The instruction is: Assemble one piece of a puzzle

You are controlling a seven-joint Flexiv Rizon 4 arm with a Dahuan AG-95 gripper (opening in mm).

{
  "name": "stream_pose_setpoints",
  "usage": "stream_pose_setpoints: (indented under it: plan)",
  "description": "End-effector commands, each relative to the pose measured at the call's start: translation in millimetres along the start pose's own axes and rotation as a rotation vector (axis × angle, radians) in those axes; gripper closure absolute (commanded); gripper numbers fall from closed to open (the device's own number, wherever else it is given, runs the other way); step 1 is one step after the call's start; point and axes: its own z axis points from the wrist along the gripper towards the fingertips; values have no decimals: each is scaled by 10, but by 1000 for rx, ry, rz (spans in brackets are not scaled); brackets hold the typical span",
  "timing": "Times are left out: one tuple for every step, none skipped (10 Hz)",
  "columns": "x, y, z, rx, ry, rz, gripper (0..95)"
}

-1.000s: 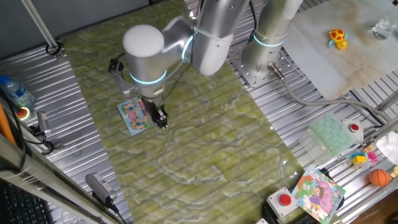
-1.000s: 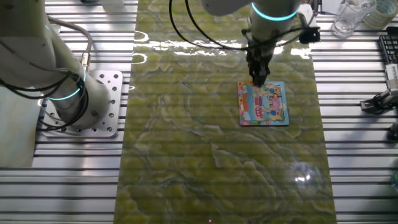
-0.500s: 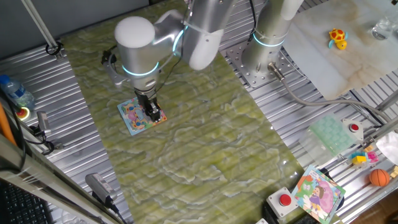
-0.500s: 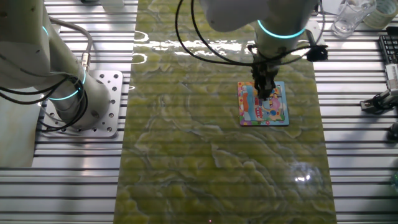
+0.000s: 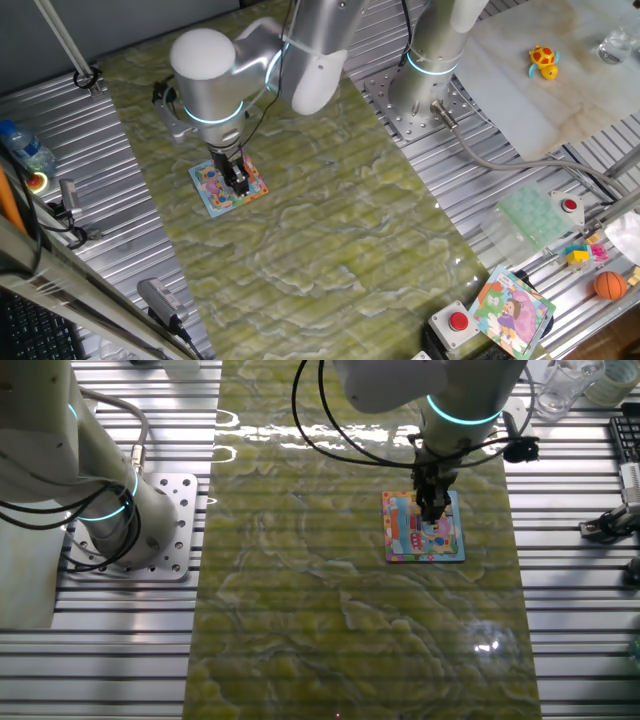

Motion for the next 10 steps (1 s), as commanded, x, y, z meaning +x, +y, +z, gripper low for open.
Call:
stream_pose_setpoints:
  plan:
    - [-2,10,5,-12,1,-18,570]
    - [-2,10,5,-13,12,-22,570]
    - [-2,10,5,-4,14,-8,570]
    - [-2,10,5,-3,14,18,570]
    - [-2,10,5,-4,15,28,570]
    - [-2,10,5,-1,16,45,570]
    - [-2,10,5,4,14,50,570]
    - [6,-8,26,5,0,48,570]
    - [1,-70,81,6,-13,50,570]
    - [-10,-103,100,5,-19,53,570]
